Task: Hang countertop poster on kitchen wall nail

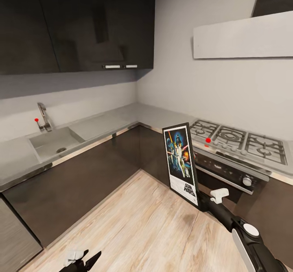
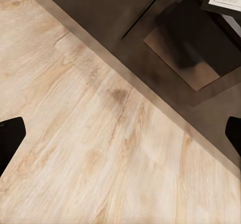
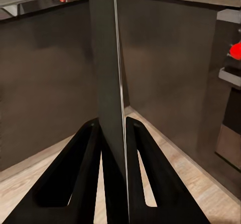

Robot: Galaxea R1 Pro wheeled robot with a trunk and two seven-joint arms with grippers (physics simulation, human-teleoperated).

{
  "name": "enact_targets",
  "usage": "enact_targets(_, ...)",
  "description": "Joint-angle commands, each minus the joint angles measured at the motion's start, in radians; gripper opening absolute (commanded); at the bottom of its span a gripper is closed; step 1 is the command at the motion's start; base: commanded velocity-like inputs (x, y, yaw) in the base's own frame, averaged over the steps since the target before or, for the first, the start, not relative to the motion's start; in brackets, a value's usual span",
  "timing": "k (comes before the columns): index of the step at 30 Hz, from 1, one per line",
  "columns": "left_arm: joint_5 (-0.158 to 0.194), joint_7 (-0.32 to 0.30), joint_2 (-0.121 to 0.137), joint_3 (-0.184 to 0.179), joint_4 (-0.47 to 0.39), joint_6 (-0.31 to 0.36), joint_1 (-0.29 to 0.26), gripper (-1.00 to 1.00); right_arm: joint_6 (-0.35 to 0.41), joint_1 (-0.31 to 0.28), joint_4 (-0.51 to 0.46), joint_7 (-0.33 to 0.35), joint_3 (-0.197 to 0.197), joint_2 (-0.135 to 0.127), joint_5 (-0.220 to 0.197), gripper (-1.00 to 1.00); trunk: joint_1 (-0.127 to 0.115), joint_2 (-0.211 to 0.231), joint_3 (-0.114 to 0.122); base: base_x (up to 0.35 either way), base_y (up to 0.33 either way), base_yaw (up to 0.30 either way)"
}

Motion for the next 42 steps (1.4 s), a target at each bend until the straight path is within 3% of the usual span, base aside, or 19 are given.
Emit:
enact_targets(1,0.011,-0.002,0.001,-0.008,-0.001,-0.004,-0.002,1.0,0.004,-0.001,0.0,0.009,-0.001,0.0,-0.011,-1.0,-0.004,0.006,0.002,0.0,0.0,0.0)
enact_targets(42,0.01,0.004,-0.009,-0.008,0.0,-0.002,-0.002,1.0,0.004,-0.001,-0.002,0.009,-0.001,0.002,-0.012,-1.0,-0.161,0.293,0.13,0.0,0.0,0.0)
